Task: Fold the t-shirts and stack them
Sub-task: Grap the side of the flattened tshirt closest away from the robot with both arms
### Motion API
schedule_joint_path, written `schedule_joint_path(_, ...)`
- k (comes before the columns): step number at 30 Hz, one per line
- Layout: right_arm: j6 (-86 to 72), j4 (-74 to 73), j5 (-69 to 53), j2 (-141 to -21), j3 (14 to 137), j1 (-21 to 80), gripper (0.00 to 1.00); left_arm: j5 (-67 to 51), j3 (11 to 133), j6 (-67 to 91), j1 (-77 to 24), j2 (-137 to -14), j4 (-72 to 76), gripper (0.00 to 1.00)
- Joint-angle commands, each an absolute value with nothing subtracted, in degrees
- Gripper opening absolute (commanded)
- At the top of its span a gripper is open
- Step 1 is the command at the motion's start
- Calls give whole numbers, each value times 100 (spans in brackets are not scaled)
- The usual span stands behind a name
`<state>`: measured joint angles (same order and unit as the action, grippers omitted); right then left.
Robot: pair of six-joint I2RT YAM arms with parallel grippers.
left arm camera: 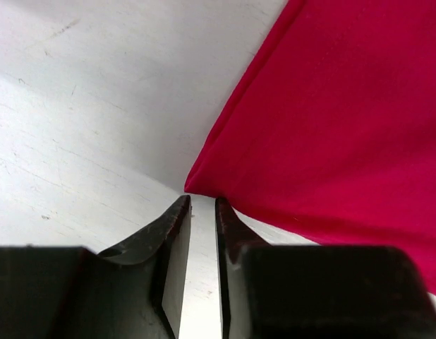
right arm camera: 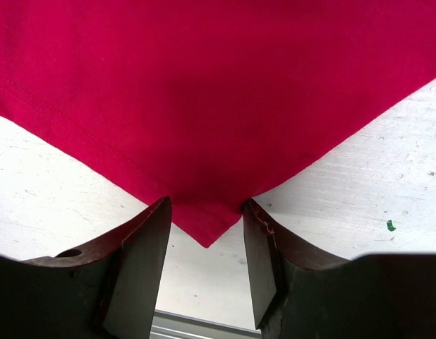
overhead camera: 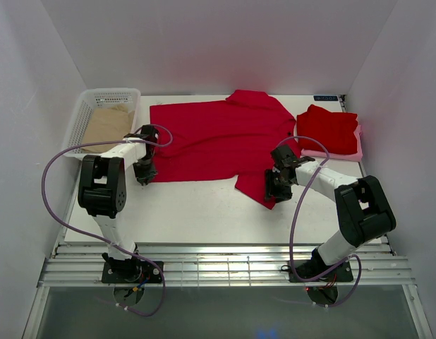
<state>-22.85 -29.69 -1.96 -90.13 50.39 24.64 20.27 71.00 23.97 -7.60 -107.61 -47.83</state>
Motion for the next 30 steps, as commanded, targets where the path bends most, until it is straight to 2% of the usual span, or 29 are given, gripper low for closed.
schedule_joint_path(1,-2356,-2936,-167,-9114,4895,2531,51,2021,7233,2426,-738,-10389,-4685,32)
schedule_joint_path(3,-2373,-2936,-167,-9123,4922,2540,51,2056,7251,2435,-747,-10223,-4685,43)
schedule_joint_path(7,-2364,-2944,-193,-9149,4992,2558,51,2118,7295,2452,-730,-10064,-4606,48)
schedule_joint_path(22,-2347,-2927,-255,-9062,4922,2584,50,1082,6768,2514,-325,-10371,-3788,46)
schedule_joint_path(30,-2347,-2918,-272,-9070,4913,2593,50,1037,6548,2549,-290,-10389,-3823,44)
